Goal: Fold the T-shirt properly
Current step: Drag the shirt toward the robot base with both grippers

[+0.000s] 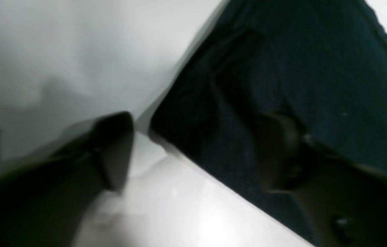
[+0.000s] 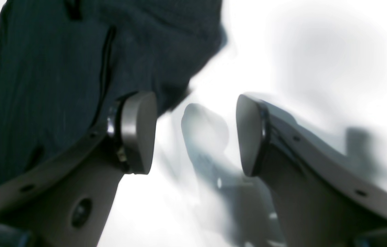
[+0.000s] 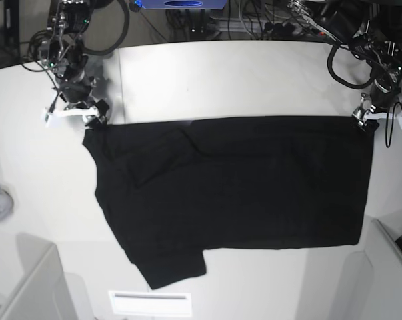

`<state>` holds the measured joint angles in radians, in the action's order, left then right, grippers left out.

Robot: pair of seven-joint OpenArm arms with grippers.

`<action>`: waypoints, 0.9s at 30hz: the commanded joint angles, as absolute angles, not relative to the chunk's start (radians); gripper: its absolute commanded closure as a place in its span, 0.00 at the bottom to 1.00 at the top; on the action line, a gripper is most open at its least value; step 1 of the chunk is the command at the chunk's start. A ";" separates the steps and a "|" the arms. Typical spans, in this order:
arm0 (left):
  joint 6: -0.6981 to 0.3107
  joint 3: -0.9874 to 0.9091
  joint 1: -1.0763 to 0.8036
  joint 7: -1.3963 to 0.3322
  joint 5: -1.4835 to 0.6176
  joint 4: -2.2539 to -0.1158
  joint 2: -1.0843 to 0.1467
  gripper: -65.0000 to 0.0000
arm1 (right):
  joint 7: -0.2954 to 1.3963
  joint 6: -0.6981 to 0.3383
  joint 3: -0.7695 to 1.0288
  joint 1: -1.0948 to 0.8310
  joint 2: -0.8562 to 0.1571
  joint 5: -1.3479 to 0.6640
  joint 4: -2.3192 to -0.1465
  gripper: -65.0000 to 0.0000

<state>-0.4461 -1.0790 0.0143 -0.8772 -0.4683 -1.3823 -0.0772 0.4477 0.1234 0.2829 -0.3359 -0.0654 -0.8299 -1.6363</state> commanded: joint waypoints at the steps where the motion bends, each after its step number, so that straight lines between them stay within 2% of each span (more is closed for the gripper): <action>1: -0.449 -1.079 0.027 -0.877 -0.473 -1.385 -0.090 0.32 | 0.432 0.113 0.288 -0.320 -0.073 -0.839 -1.643 0.46; 2: -0.449 -1.079 0.028 -0.877 -0.473 -1.376 -0.090 0.35 | 0.427 0.113 0.288 -0.312 -0.073 -0.839 -1.629 0.46; 16: -0.450 -1.078 0.031 -0.808 -0.473 -1.297 -0.110 0.36 | 0.432 0.113 0.282 -0.231 -0.073 -0.839 -1.489 0.45; 27: -0.450 -1.078 0.030 -0.809 -0.473 -1.297 -0.110 0.38 | 0.432 0.111 0.280 -0.232 -0.073 -0.839 -1.484 0.48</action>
<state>-0.4568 -1.0782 0.0303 -0.7929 -0.4870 -1.2915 -0.1009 0.3946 0.0883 0.2832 -0.2253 -0.0681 -0.8524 -1.4899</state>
